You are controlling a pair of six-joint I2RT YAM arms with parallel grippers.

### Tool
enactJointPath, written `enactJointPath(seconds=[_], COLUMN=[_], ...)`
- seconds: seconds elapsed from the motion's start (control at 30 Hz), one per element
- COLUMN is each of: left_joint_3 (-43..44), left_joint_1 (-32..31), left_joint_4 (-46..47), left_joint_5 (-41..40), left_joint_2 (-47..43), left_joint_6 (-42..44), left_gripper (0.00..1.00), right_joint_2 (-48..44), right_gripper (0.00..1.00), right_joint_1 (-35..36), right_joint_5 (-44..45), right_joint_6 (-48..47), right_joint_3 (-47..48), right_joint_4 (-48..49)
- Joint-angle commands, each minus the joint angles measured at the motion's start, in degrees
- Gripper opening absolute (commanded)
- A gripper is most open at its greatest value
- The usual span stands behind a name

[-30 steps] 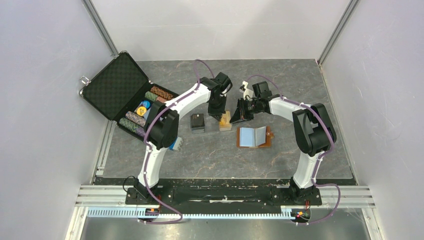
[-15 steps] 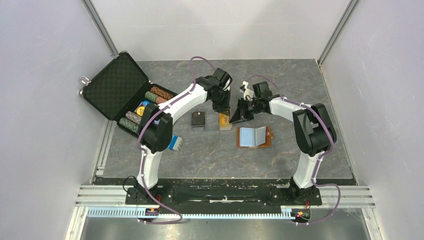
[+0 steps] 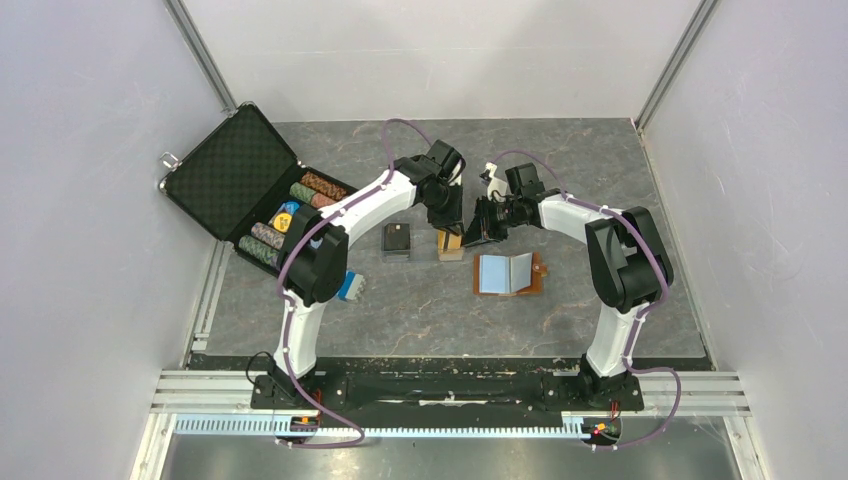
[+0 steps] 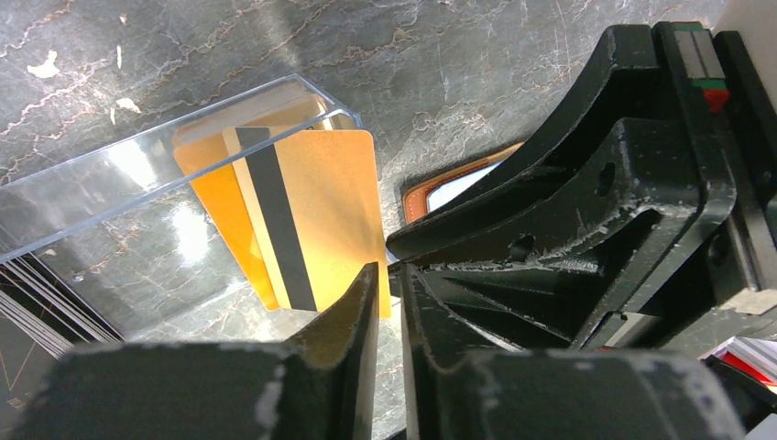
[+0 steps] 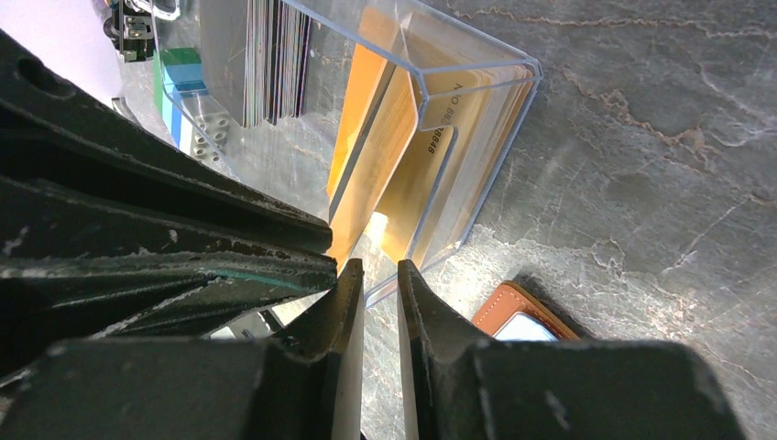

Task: Put the credit cards into the card holder
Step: Pick up the credit card from the storage box.

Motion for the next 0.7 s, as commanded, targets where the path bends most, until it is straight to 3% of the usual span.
enactJointPath(seconds=[0.0,0.1,0.17,0.23,0.3,0.33,0.5,0.67], left_joint_3=[-0.33,-0.87,-1.41,-2.88,-5.72,-7.42,-18.33,-22.49], left_joint_1=[-0.22,0.07,0.48,0.98,2.06,3.09,8.15,10.45], left_joint_4=[1.47,2.31,2.97,4.57,7.32,9.06,18.76,21.55], left_joint_5=[-0.14,-0.94,-0.71,-0.19,0.82,2.03,7.94,10.1], left_joint_2=[0.37,-0.8,-1.58,-3.01,-4.94,-6.14,-10.41,-10.81], left_joint_6=[-0.96,-1.2,-1.28,-1.53,-2.73,-3.57,-8.05,-8.35], left_gripper=[0.15,0.06,0.07,0.23,0.46,0.52,0.6,0.61], right_joint_2=[0.43,0.39,0.39,0.36,0.39,0.45,0.78,1.0], right_gripper=[0.15,0.15,0.16,0.16,0.16,0.16,0.16,0.16], right_joint_1=[0.77,0.77,0.77,0.77,0.73,0.77,0.75,0.79], right_joint_5=[2.98,3.06,3.07,3.15,3.15,3.24,3.24,3.24], right_joint_6=[-2.05,-2.1,-2.16,-2.17,-2.28,-2.25,-2.15,-2.13], right_joint_3=[-1.59,-1.59,-1.64,-1.63,-1.52,-1.55,-1.03,-0.32], right_joint_4=[-2.06,-1.97,-2.05,-2.09,-2.1,-2.08,-2.08,-2.08])
